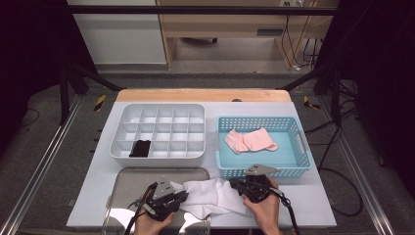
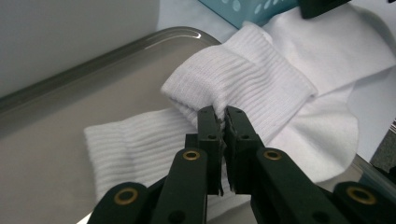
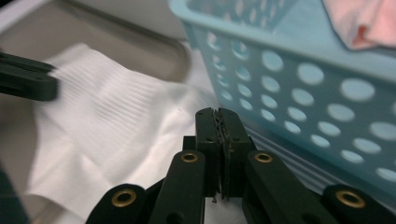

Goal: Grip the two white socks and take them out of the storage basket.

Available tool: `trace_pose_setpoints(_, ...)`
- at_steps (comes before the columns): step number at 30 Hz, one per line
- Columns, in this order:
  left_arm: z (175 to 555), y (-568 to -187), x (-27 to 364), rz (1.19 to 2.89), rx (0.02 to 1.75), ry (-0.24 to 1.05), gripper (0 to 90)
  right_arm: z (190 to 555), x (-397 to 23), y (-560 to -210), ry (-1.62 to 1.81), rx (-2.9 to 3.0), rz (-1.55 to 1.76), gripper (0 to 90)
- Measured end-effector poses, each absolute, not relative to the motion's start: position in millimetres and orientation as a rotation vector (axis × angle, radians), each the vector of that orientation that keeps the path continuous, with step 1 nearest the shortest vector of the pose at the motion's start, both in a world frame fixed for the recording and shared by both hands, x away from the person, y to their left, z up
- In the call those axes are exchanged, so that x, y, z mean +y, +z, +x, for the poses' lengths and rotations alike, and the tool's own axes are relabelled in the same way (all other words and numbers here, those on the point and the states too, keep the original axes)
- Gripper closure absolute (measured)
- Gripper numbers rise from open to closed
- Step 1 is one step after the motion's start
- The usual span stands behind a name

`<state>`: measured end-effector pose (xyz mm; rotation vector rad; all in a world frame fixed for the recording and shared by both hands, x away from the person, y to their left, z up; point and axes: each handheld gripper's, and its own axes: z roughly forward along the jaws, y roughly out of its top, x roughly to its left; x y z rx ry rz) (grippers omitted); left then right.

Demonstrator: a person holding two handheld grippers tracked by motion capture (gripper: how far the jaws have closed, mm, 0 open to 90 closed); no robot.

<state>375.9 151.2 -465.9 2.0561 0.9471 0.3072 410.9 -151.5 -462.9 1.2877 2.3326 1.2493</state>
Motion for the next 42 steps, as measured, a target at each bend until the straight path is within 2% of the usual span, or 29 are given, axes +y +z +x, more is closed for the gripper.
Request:
trace_pose_setpoints(8,381,-465,158,2.048,0.976,0.408,84.9,398,-140,-448,1.459,2.343,1.148,88.4)
trace_pose_setpoints(21,384,-470,159,2.065,0.995,0.435,83.8,379,-118,-477,1.393,2.682,1.036,88.2)
trace_pose_setpoints(27,385,-470,162,2.041,1.013,0.413,76.9,379,-115,-484,1.332,2.721,1.062,87.1)
trace_pose_setpoints(33,382,-451,169,1.935,1.019,0.339,70.4,379,-114,-484,1.326,2.721,1.062,86.5)
trace_pose_setpoints(42,383,-436,139,1.945,0.968,0.286,62.1,378,-114,-485,1.337,2.690,1.065,85.2)
